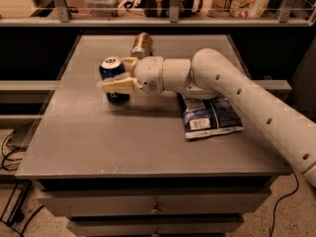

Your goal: Place pepsi can upright

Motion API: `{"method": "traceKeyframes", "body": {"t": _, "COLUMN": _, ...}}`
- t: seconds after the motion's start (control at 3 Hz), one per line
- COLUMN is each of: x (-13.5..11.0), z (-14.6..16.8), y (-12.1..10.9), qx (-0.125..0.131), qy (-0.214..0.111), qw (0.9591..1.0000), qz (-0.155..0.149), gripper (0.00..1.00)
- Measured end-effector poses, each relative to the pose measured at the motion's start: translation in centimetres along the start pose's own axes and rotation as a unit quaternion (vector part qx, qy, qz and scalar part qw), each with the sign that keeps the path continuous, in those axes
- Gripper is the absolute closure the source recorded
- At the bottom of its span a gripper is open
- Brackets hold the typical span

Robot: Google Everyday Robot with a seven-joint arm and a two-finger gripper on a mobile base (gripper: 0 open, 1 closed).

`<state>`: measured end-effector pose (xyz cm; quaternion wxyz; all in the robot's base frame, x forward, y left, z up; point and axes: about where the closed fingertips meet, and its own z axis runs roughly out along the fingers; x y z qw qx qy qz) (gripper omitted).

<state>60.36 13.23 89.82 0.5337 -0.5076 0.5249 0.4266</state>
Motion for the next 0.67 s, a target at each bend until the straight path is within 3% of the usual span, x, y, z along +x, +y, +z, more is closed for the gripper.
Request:
{"method": "traceKeyframes", "body": {"t": 0.33, "x": -0.17, "z": -1.16, "y": 0.42, "qx": 0.014, "qy": 0.024, "qw": 0.9995, "qz": -0.012, "gripper": 0.00}}
{"method": "traceKeyframes", "body": {"t": 0.67, "x": -0.22, "z": -1.13, "y": 0.44, "qx": 0.014, "qy": 0.024, "qw": 0.9995, "qz": -0.013, "gripper": 0.00}}
